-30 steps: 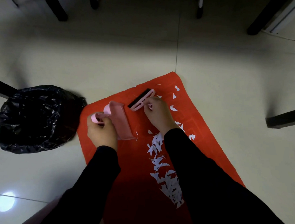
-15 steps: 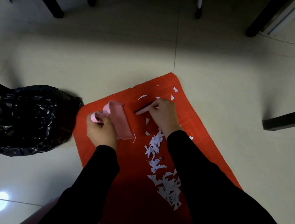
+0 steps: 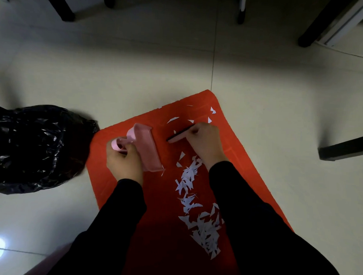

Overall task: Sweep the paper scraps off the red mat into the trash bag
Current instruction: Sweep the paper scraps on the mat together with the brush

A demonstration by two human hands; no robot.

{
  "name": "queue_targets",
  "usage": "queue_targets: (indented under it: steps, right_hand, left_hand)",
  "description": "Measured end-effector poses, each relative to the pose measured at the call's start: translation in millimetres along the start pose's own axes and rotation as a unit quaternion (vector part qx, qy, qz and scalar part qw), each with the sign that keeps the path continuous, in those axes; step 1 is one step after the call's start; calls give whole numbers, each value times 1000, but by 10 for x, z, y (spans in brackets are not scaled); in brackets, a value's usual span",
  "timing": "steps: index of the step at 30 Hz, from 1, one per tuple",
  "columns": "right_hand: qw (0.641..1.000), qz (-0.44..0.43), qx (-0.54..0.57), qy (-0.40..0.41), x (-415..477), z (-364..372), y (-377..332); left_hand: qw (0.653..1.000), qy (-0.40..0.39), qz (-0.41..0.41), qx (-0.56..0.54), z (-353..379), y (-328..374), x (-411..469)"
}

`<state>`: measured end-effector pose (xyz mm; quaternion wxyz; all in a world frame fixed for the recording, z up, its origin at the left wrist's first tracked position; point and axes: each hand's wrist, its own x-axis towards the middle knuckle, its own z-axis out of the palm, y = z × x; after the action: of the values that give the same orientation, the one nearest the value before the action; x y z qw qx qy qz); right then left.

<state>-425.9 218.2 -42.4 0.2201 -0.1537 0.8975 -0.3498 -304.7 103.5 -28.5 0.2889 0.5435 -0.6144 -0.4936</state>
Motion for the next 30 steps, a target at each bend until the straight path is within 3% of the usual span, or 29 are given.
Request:
queue_targets:
  steps: [6,10,18,25,30]
  right_hand:
    - [997,17,17,-67,-105,22,121]
    - [998,25,-56,-17,-76,-105,5]
    - [997,-74,-14,-6,137,87,-246]
    - [997,-27,-53,-39,180,151,-110]
    - [997,-42,-63,0,209,91,-160]
  left_hand:
    - [1000,0,-3,3,-1,-23,39]
    - [1000,5,-3,3,13,-12,53]
    - [1000,4,-4,2,10,-45,159]
    - [1000,10,23,10,23,6,234]
    - [1000,4,20,0,86,53,251]
